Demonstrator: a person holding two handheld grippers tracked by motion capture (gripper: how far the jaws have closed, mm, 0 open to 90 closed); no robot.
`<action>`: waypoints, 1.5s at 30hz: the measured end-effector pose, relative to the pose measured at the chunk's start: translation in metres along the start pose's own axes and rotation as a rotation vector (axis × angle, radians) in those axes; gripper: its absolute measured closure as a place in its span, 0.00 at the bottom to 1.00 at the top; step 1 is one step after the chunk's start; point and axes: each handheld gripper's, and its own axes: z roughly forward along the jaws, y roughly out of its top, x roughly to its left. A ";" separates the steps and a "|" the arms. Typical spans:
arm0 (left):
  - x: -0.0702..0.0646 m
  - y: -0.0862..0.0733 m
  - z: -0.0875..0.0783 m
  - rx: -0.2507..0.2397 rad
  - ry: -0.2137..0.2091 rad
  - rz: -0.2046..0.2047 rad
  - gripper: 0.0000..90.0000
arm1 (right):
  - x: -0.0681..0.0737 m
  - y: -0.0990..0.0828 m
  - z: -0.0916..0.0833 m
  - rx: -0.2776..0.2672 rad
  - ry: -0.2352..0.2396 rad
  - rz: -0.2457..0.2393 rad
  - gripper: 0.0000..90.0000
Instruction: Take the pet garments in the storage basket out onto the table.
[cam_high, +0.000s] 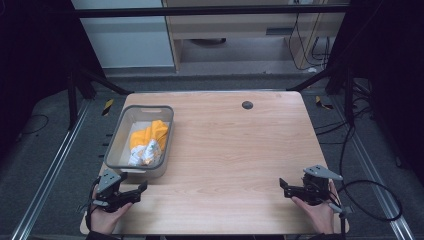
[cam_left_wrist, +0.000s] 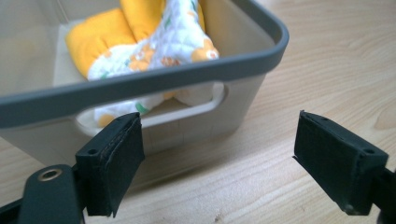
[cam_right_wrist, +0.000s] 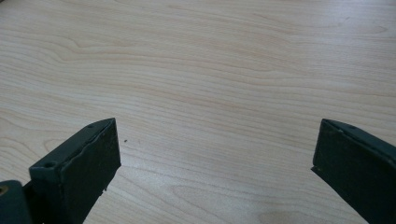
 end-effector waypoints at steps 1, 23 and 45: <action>0.001 0.000 -0.001 0.002 0.001 0.000 0.17 | 0.000 0.000 0.000 0.002 -0.005 -0.003 0.01; 0.011 0.033 -0.019 -0.071 0.038 -0.019 0.17 | 0.002 -0.003 0.000 -0.026 -0.020 -0.053 0.13; 0.012 0.060 -0.018 -0.079 0.026 -0.019 0.17 | 0.001 -0.005 0.000 -0.050 -0.001 -0.063 0.15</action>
